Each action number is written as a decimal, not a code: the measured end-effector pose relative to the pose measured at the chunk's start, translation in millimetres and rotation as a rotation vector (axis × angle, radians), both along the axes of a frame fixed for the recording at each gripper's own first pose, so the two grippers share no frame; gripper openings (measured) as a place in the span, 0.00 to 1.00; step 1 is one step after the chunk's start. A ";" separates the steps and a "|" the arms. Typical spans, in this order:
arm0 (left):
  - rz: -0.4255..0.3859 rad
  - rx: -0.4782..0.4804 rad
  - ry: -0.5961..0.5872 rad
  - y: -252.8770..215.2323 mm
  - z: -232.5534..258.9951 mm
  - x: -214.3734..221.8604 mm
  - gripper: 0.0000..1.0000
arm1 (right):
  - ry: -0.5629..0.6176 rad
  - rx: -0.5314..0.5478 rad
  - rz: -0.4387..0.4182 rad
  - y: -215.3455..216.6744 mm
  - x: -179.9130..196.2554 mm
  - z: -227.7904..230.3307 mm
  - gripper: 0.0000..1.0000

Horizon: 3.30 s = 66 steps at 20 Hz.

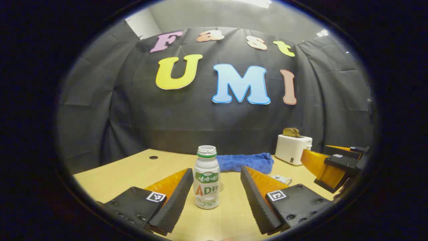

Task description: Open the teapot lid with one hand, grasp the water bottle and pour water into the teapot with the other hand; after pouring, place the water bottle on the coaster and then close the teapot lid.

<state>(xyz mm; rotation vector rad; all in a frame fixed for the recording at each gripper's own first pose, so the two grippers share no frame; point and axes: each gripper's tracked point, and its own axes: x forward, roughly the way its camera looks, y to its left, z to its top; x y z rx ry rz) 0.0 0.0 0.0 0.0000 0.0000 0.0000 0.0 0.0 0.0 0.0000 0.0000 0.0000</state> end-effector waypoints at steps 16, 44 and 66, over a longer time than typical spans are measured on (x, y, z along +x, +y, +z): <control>0.005 0.010 0.009 8.2 -17.1 -2.4 0.99 | 0.083 -0.017 0.002 2.3 24.6 -32.9 0.95; -0.009 -0.035 0.038 19.5 -35.0 11.4 0.99 | 0.228 -0.154 0.049 21.8 96.4 -86.7 0.30; 0.006 -0.013 0.082 31.3 -53.6 20.1 0.99 | 0.209 -0.096 0.082 27.1 99.1 -79.5 0.18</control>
